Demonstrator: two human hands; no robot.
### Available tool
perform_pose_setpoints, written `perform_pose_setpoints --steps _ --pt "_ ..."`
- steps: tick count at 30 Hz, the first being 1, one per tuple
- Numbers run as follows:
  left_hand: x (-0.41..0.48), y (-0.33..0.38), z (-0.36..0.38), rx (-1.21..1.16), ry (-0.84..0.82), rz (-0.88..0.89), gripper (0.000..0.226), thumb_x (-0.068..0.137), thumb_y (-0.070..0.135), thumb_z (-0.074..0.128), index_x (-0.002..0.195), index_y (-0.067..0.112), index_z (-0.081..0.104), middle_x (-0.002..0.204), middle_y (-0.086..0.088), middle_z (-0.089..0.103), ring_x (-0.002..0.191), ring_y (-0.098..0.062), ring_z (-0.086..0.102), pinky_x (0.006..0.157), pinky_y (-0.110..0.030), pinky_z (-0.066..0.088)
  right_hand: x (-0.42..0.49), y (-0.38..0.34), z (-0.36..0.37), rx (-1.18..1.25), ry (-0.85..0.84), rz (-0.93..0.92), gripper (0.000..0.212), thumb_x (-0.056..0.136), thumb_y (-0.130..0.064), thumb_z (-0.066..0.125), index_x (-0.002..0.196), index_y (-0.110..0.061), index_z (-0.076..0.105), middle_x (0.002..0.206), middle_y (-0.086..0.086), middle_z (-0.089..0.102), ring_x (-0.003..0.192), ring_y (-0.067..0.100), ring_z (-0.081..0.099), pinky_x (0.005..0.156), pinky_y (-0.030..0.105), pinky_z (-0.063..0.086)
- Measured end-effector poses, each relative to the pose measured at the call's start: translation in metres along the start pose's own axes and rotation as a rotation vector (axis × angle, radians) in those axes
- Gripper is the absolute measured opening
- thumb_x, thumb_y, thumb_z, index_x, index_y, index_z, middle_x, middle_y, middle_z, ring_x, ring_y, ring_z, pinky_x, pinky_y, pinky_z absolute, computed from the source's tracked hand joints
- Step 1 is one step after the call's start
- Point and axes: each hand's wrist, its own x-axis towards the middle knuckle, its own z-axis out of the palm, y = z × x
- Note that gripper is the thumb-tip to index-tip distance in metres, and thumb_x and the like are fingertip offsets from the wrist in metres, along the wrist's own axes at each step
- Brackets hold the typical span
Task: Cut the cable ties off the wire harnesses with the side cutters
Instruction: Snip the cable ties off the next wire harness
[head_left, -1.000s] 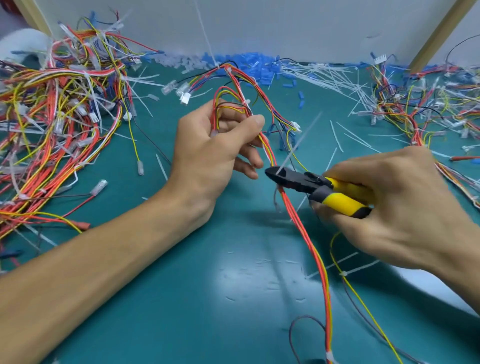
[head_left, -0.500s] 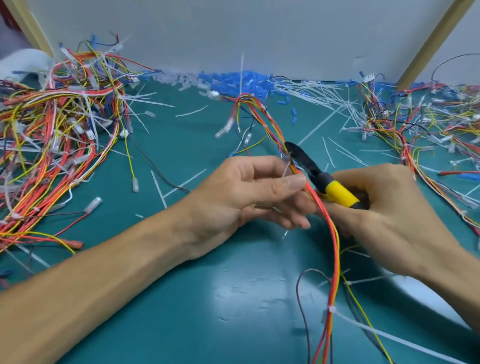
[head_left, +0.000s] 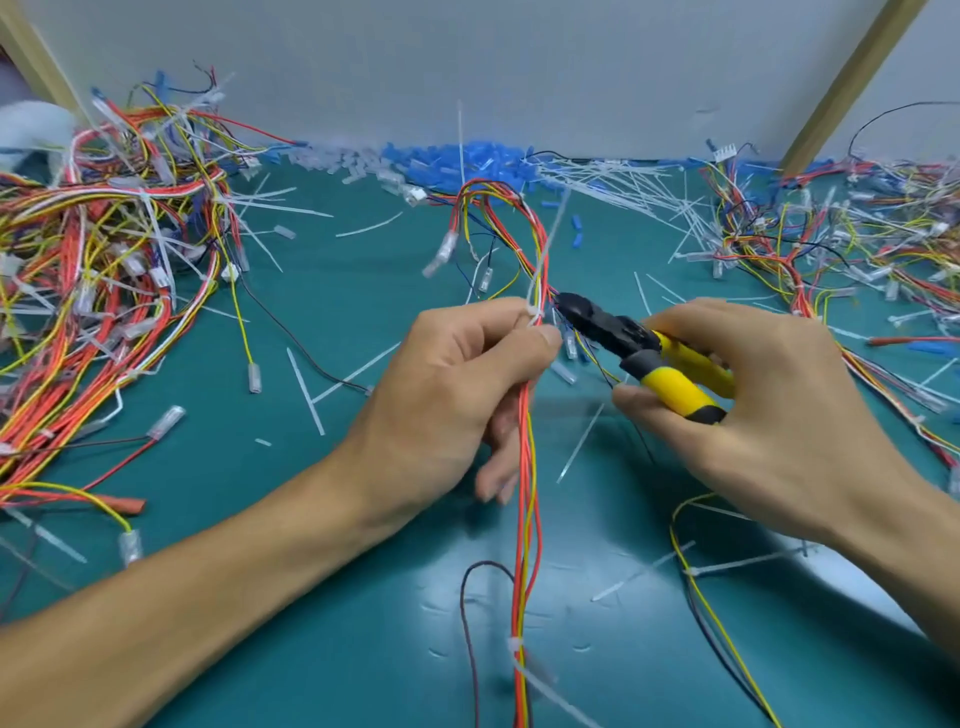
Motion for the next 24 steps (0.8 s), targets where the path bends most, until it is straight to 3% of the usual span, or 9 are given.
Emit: perform_pose_setpoints --steps 3,5,10,17,24 --pt "-0.001 -0.001 -0.001 0.161 0.100 0.082 0.043 0.098 0.018 0.057 0.060 0.016 0.037 0.041 0.004 0.027 0.021 -0.018 0.033 0.038 -0.016 0.029 -0.001 0.000 0.003 -0.018 0.015 -0.051 0.022 0.081 -0.040 0.074 0.099 -0.028 0.069 0.088 -0.012 0.064 0.083 0.010 0.064 0.072 0.035 0.051" --pt "-0.002 -0.001 -0.002 0.285 0.153 0.135 0.046 0.098 0.017 0.060 0.059 0.014 0.036 0.042 0.000 0.027 0.023 -0.019 0.037 0.039 -0.016 0.024 -0.001 0.001 0.004 -0.040 0.040 -0.074 0.026 0.081 -0.038 0.075 0.104 -0.026 0.070 0.091 -0.011 0.063 0.084 0.014 0.064 0.073 0.035 0.050" --pt "-0.004 0.002 -0.003 0.532 0.216 0.205 0.046 0.090 0.019 0.064 0.059 0.000 0.036 0.048 -0.016 0.029 0.039 -0.033 0.038 0.045 -0.032 0.026 0.000 0.000 0.003 -0.108 0.082 -0.121 0.029 0.081 -0.033 0.074 0.107 -0.020 0.070 0.092 -0.005 0.061 0.081 0.022 0.060 0.072 0.043 0.052" --pt "-0.004 0.002 0.000 0.617 0.229 0.198 0.046 0.087 0.014 0.065 0.057 0.002 0.032 0.046 -0.013 0.026 0.041 -0.034 0.035 0.047 -0.042 0.035 -0.001 -0.003 -0.004 -0.174 0.090 -0.120 0.018 0.083 -0.035 0.060 0.076 -0.019 0.064 0.065 -0.007 0.049 0.059 0.030 0.046 0.053 0.042 0.048" --pt "-0.003 0.005 -0.002 0.595 0.228 0.162 0.045 0.087 0.017 0.063 0.059 -0.002 0.033 0.051 -0.020 0.027 0.040 -0.036 0.040 0.045 -0.040 0.031 0.002 0.003 -0.008 -0.198 0.049 -0.157 0.034 0.083 -0.041 0.064 0.107 -0.019 0.072 0.089 -0.004 0.061 0.077 0.032 0.060 0.072 0.048 0.053"
